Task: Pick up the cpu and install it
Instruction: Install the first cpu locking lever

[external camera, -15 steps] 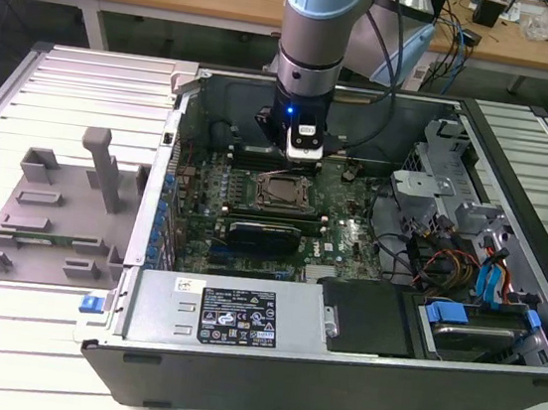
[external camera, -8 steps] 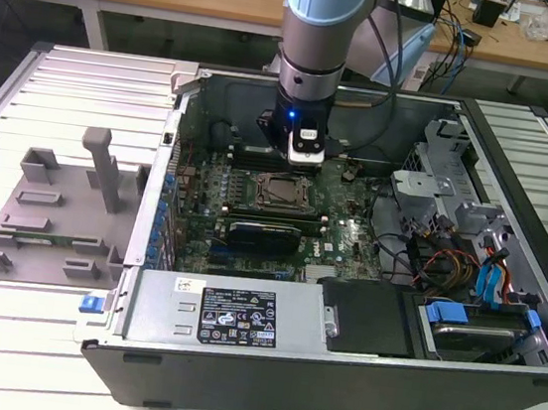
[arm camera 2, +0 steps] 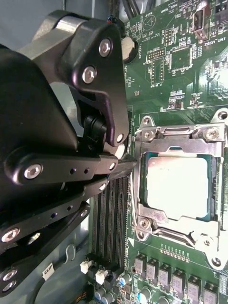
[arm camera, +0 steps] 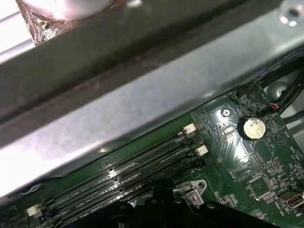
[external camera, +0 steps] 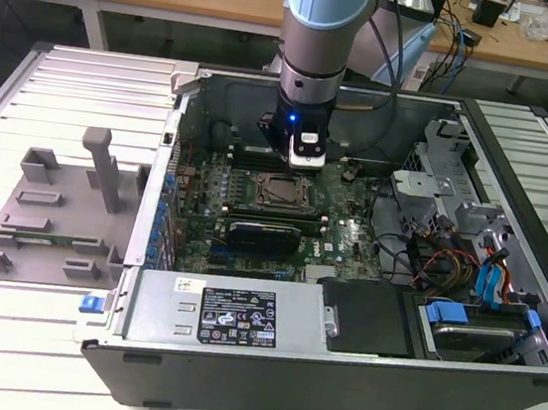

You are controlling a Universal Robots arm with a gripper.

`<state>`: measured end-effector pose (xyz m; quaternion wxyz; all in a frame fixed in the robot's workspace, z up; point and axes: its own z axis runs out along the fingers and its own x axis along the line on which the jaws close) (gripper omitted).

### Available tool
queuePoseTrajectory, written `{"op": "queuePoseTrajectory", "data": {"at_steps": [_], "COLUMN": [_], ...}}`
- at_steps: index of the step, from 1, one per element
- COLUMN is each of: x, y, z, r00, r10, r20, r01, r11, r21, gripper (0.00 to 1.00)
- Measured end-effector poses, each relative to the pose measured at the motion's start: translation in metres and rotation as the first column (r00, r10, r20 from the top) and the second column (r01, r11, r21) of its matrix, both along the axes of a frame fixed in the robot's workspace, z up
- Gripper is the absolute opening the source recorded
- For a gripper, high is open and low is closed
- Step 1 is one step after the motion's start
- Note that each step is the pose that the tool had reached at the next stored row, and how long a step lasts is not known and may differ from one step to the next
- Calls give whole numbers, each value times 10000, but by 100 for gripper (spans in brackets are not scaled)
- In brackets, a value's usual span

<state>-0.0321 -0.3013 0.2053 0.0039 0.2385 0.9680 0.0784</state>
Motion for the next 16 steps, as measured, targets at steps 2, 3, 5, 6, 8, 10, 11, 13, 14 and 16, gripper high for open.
{"op": "queuePoseTrajectory", "data": {"at_steps": [2,3,5,6,8,10,11,13,14,16], "x": [0,-1,0,0,-9,-52,-63,-69,-69,-68], "y": [0,-1,0,0,6,25,39,58,58,59], "z": [1,8,40,47,52,52,52,52,50,39], "r00": [10000,10000,10000,10000,10000,10000,10000,10000,10000,10000], "r10": [1,0,1,1,1,1,0,2,2,1], "r20": [1,-1,0,1,15,40,44,47,49,56], "r01": [-1,0,-1,-1,-1,-1,0,-2,-2,-1], "r11": [10000,10000,10000,10000,10000,10000,10000,10000,10000,10000], "r21": [2,0,2,2,6,8,7,9,9,10], "gripper": [11,11,11,11,11,11,11,11,11,11]}}
